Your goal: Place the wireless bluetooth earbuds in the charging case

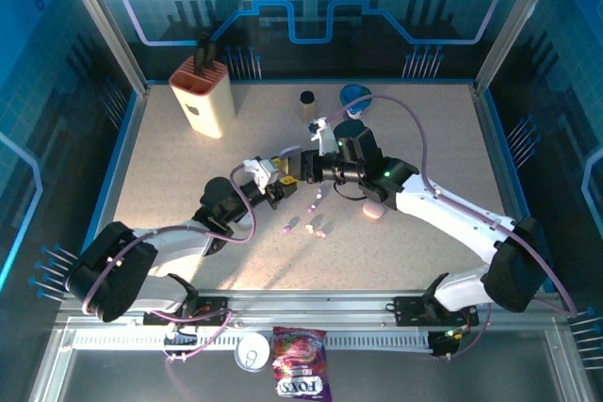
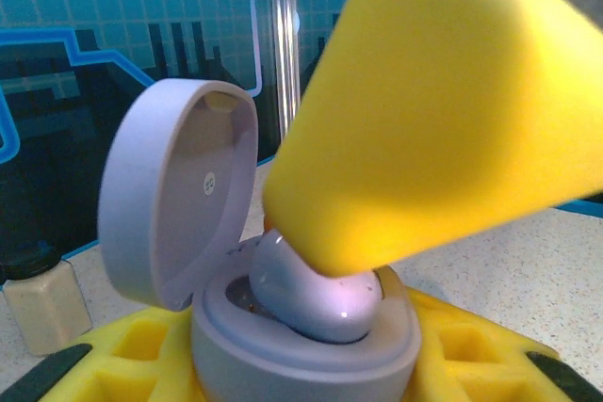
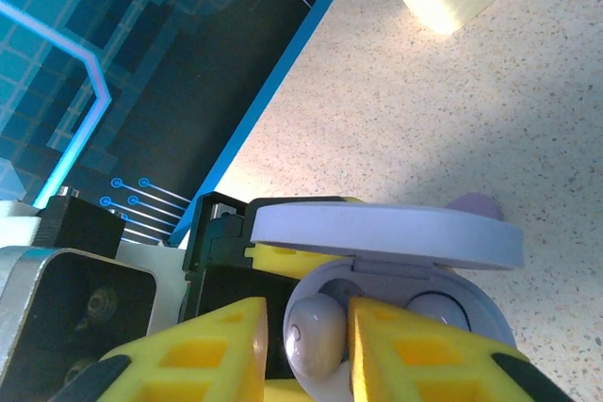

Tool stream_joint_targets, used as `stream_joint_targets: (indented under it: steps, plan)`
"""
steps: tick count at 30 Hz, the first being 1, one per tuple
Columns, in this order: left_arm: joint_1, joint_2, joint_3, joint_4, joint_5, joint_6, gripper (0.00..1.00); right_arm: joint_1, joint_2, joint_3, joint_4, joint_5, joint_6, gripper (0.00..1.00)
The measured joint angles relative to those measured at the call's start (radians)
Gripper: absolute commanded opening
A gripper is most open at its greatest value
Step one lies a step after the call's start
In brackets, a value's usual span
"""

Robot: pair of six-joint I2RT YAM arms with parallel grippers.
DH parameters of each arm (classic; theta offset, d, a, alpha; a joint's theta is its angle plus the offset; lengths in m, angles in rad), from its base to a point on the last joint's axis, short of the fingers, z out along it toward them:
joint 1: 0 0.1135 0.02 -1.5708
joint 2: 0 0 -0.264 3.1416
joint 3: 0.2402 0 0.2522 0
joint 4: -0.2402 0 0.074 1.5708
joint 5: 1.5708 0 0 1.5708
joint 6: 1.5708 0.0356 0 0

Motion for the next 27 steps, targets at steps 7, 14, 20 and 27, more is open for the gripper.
stream_joint_targets:
  steps: [7,14,20,27]
  plan:
    - [0.000,0.000,0.002,-0.019,-0.005,-0.001,0.32,0.000,0.000,0.000,-0.012,0.006,-0.007,0.38]
    - [0.000,0.000,0.002,0.018,-0.013,-0.020,0.32,0.000,-0.044,-0.005,-0.015,0.005,-0.034,0.48]
    - [0.000,0.000,0.002,0.037,-0.013,-0.018,0.32,0.000,-0.126,-0.029,-0.019,0.003,-0.077,0.49]
    - [0.000,0.000,0.001,0.020,-0.010,0.037,0.30,0.000,-0.162,-0.003,-0.084,0.048,-0.146,0.49]
